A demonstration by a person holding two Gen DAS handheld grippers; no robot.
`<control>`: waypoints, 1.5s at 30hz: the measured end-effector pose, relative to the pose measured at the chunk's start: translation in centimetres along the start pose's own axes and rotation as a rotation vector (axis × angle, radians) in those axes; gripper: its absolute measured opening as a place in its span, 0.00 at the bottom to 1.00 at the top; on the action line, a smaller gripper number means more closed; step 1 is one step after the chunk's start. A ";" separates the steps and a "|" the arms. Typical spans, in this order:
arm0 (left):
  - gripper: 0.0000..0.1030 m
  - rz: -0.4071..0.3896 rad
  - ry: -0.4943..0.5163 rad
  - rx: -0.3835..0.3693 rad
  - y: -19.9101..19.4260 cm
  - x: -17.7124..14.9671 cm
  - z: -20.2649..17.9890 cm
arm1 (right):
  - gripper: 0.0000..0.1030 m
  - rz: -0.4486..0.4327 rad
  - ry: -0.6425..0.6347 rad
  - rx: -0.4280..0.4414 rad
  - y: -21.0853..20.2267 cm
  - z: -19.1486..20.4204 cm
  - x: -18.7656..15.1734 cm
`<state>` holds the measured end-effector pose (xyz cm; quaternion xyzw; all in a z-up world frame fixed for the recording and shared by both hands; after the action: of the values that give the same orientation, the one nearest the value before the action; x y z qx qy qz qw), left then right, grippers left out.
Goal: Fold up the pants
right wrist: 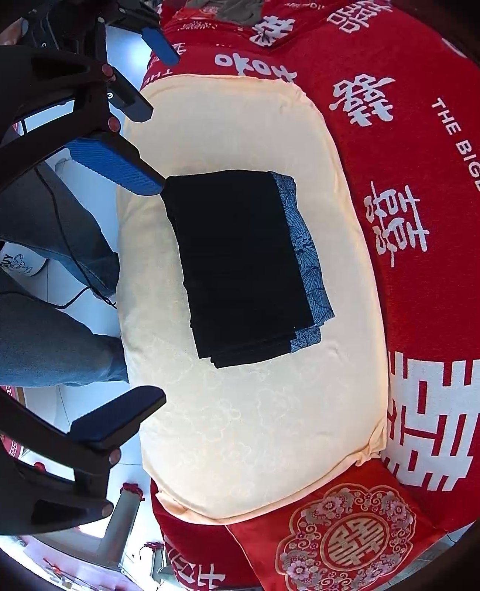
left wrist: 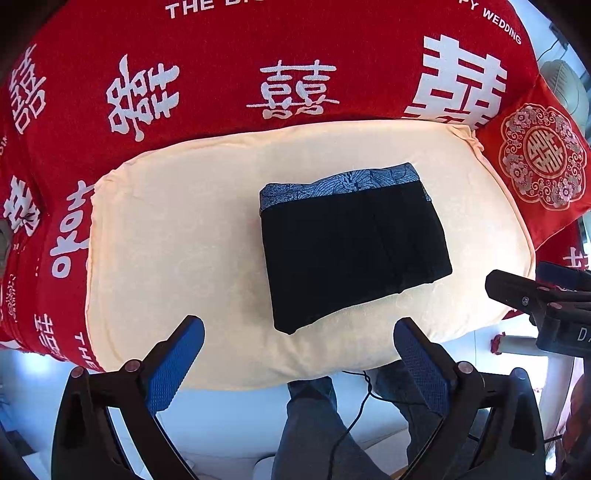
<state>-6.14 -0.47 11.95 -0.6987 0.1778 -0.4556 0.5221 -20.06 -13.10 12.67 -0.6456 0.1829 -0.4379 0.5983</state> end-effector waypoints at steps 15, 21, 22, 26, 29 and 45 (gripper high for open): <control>1.00 0.069 -0.022 0.100 -1.0 -1.7 -2.6 | 1.00 0.031 -0.174 0.021 -1.1 -1.0 0.3; 1.00 0.072 -0.017 0.115 -1.4 -1.4 -2.9 | 1.00 0.041 -0.188 0.015 -0.8 -1.1 -0.3; 1.00 0.070 -0.009 0.117 -1.6 -1.4 -3.0 | 1.00 0.041 -0.184 0.017 -0.8 -1.2 -0.3; 1.00 0.059 0.023 0.122 -2.0 -1.3 -3.5 | 1.00 0.033 -0.182 0.016 -1.1 -1.2 -0.2; 1.00 0.054 0.029 0.123 -2.3 -1.2 -3.6 | 1.00 0.031 -0.173 0.013 -1.1 -1.4 -0.3; 1.00 0.040 0.024 0.126 -2.8 -1.0 -3.6 | 1.00 0.024 -0.176 0.004 -1.2 -1.4 0.1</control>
<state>-10.23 -0.68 14.16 -0.6554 0.1688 -0.4637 0.5718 -21.45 -13.76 13.69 -0.6782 0.1366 -0.3724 0.6186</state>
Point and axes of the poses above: each gripper's, at about its wrist camera, not at the fingertips, and y roughly the way its jaws point, z to its left, x to its top, the point moved 8 cm from there along y, roughly the way its jaws point, and after that the axes turned 13 degrees about -z, right-handed, at the moved point
